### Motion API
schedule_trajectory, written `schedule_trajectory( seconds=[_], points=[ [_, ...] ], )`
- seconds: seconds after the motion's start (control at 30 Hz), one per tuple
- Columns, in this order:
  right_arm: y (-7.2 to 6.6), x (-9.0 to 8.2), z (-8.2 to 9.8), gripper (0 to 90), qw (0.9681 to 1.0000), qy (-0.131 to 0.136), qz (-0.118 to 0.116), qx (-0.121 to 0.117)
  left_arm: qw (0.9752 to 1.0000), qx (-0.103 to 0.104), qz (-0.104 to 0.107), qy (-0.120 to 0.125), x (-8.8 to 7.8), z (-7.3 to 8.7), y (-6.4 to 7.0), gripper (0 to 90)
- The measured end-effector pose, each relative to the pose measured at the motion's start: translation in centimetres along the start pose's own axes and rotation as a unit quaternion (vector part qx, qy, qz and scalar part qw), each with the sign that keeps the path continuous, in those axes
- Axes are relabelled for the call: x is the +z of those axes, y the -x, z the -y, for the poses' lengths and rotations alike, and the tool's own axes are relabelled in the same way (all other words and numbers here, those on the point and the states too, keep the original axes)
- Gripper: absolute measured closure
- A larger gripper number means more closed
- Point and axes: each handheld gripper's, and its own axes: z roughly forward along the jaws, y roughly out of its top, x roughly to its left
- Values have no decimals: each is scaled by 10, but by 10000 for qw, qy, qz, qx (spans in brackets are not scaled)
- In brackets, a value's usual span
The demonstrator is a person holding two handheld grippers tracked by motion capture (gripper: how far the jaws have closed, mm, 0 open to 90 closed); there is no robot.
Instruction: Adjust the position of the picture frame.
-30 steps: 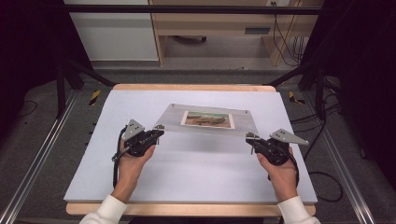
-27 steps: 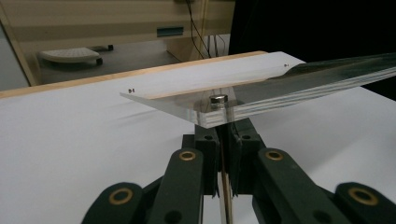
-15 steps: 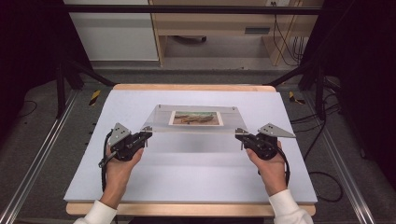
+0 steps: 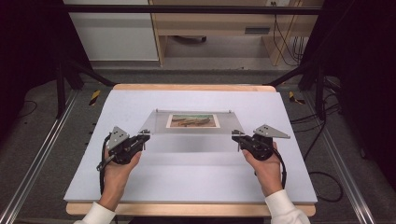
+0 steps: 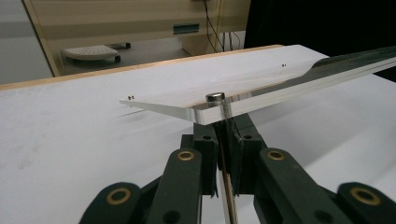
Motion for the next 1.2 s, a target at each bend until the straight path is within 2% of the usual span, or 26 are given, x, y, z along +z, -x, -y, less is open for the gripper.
schedule_trajectory(
  seconds=[0.47, 0.67, 0.9, 0.97, 1.07, 1.2],
  points=[
    [0, 9, 2, 834, 10000, -36, 27, -3, 10000, 42, -58, 9, 2, 5, -4, 821],
    [4, 14, 4, 835, 9998, -51, 205, 50, 9999, 1, -94, 52, 13, 9, -6, 821],
    [7, 17, 5, 835, 9997, -45, 229, 38, 9999, 21, -122, 81, 20, 12, -7, 821],
    [8, 18, 6, 836, 9997, -41, 218, 74, 9999, 59, -131, 34, 19, 14, -6, 818],
    [7, 17, 11, 837, 9997, -122, 222, 9, 9995, 248, -157, -146, 16, 18, -4, 813],
    [5, 17, 16, 835, 9995, -219, 217, -74, 9990, 299, -146, -283, 15, 23, -3, 814]
  ],
)
